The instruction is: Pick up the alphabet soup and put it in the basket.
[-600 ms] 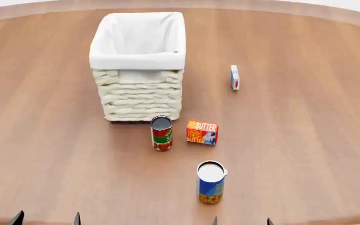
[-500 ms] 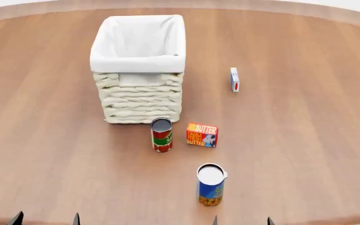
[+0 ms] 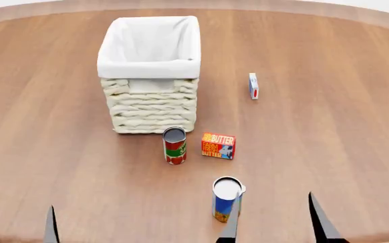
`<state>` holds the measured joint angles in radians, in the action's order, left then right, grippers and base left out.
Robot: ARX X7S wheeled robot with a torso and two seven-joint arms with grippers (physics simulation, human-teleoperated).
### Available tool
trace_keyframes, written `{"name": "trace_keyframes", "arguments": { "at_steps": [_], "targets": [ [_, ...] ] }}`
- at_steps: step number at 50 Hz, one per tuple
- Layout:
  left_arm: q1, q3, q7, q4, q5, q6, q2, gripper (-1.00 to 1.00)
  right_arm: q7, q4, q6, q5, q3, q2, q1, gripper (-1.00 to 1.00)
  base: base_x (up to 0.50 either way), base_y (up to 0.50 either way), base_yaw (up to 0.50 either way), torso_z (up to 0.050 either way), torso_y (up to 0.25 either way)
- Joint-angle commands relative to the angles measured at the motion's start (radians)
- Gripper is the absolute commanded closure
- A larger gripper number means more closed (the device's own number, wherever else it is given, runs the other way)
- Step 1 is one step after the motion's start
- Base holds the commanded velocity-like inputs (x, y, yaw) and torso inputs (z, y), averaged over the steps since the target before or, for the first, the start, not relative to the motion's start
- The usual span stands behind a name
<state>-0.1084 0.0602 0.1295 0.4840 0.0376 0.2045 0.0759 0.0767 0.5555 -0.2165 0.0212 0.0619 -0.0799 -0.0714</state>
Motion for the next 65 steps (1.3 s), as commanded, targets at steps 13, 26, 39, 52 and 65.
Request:
{"name": "trace_keyframes", "arguments": {
  "at_steps": [13, 26, 39, 52, 65],
  "targets": [
    [-0.112, 0.023, 0.062, 0.296, 0.020, 0.054, 0.043, -1.00, 0.026, 0.279, -0.125, 0.055, 0.031, -0.040, -0.053, -1.00, 0.13, 0.00, 0.00, 0.000, 0.000],
    [-0.107, 0.030, 0.077, 0.290, 0.004, 0.058, 0.059, -1.00, 0.047, 0.286, -0.137, 0.065, 0.039, -0.055, -0.051, -1.00, 0.50, 0.00, 0.00, 0.000, 0.000],
    [-0.113, 0.046, 0.092, 0.290, 0.001, 0.055, 0.072, -1.00, 0.062, 0.288, -0.150, 0.078, 0.048, -0.068, -0.042, -1.00, 0.50, 0.00, 0.00, 0.000, 0.000],
    [-0.108, 0.057, 0.107, 0.278, 0.000, 0.057, 0.084, -1.00, 0.072, 0.282, -0.142, 0.092, 0.052, -0.081, -0.045, -1.00, 0.50, 0.00, 0.00, 0.000, 0.000],
    [-0.104, 0.064, 0.117, 0.272, -0.010, 0.062, 0.094, -1.00, 0.090, 0.286, -0.153, 0.117, 0.042, -0.088, -0.041, -1.00, 0.07, 0.20, 0.00, 0.000, 0.001]
  ]
}}
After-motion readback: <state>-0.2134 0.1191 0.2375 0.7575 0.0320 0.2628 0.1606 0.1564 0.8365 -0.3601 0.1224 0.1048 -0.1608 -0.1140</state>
